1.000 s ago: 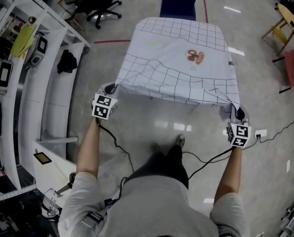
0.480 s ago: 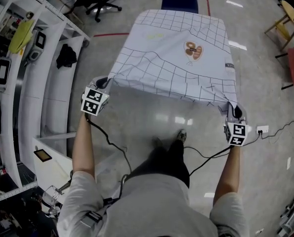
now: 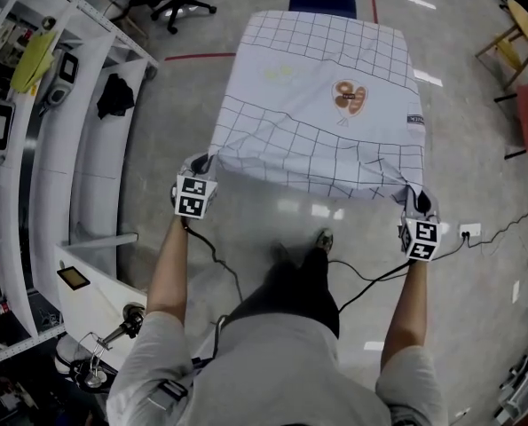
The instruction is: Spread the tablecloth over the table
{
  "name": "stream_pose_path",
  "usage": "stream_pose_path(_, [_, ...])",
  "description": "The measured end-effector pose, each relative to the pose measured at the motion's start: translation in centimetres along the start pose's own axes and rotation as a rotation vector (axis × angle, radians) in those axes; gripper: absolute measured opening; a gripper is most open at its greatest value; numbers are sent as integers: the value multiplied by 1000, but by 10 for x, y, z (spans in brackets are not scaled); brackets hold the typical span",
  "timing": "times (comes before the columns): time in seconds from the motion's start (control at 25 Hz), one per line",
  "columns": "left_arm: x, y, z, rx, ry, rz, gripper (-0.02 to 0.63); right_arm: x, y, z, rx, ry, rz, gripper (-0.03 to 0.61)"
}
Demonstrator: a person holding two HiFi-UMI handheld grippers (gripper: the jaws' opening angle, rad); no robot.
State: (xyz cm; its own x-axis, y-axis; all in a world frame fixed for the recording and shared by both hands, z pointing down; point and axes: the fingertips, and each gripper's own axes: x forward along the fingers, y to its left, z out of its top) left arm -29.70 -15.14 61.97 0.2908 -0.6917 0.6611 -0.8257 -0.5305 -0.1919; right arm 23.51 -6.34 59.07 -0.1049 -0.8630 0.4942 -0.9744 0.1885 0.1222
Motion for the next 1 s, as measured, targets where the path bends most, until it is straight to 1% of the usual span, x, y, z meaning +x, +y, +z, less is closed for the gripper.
stream_pose_path(0.08, [8, -8, -9, 3, 18, 9, 25, 6, 1, -9, 4, 25, 1, 18])
stream_pose_path(0.24, [17, -23, -25, 19, 56, -18, 25, 12, 6, -23, 14, 52, 0, 18])
stream_pose_path(0.32, [21, -28, -33, 9, 65, -23, 25, 14, 7, -29, 16, 59, 1, 18])
stream_pose_path(0.48, [24, -28, -44, -25, 78, -16, 25, 16, 5, -38, 25, 69, -2, 18])
stream_pose_path(1.0, [27, -26, -60, -40, 95, -25, 25, 16, 7, -50, 29, 83, 0, 17])
